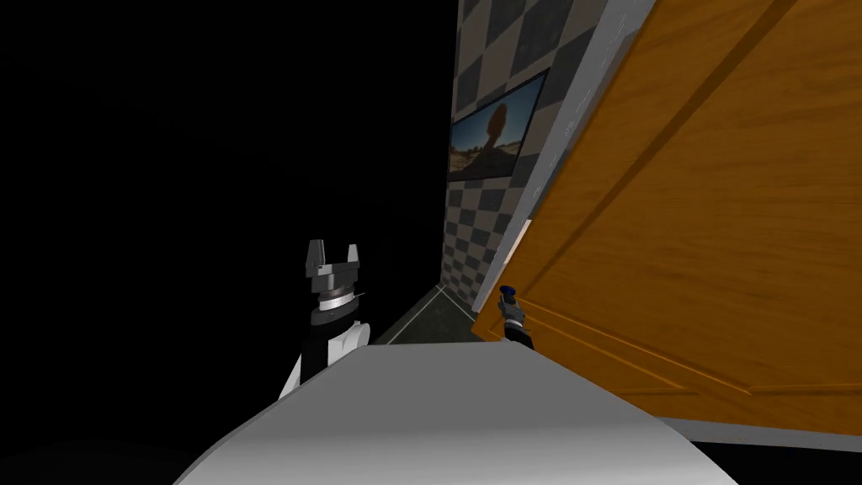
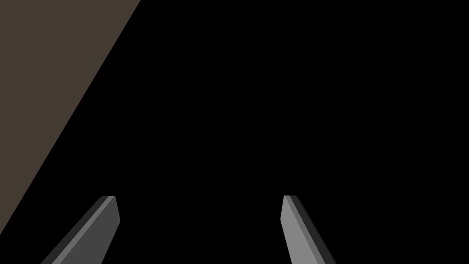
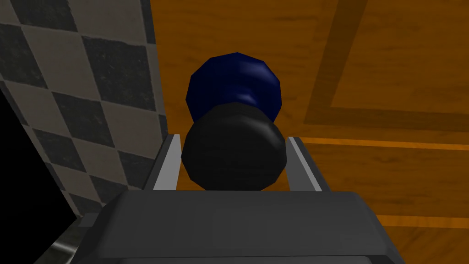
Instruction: Pull the door open
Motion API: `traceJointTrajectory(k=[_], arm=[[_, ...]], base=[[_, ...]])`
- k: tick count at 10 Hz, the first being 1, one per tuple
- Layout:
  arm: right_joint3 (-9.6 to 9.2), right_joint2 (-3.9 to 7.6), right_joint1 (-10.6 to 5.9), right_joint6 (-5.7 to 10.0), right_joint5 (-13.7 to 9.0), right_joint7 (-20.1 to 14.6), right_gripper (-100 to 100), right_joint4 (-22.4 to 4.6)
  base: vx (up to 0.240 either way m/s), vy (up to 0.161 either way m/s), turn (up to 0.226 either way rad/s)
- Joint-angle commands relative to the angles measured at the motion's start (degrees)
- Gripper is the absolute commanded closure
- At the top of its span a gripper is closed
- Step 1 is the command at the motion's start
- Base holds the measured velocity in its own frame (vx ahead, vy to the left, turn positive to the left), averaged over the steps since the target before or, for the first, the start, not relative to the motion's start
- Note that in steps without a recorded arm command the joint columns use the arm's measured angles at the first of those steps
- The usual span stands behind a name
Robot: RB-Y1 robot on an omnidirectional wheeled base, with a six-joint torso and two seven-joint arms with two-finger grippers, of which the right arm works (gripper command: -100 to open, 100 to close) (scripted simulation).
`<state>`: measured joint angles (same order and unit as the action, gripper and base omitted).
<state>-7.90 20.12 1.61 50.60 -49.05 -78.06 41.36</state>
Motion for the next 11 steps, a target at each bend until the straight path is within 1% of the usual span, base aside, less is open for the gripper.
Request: traceJointTrajectory(k=[1,4,5,6,7,8,11], arm=[[-1.60,0.26,0.49,-0.26,0.9,-0.8,100,0.8],[-3.70,0.69,0.70,-0.48,2.2,-1.8,100,1.8],[-3.18,0.45,0.74,-0.55,1.9,-1.4,100,1.7],[-4.56,0.88,1.22,-0.57,2.5,-2.2,100,2.2],[-4.85,1.03,1.31,-0.52,2.7,-2.4,100,2.3],[-5.86,1.54,1.59,-0.35,3.2,-3.1,100,2.8],[-7.96,2.59,2.19,0.00,4.2,-4.7,100,3.7]], base=[[-0.236,0.004,0.078],[-0.251,-0.008,0.063],[-0.103,0.004,0.026],[-0.159,-0.004,0.061],[-0.223,-0.017,0.085],[-0.243,0.004,0.076],[-0.212,-0.009,0.062]])
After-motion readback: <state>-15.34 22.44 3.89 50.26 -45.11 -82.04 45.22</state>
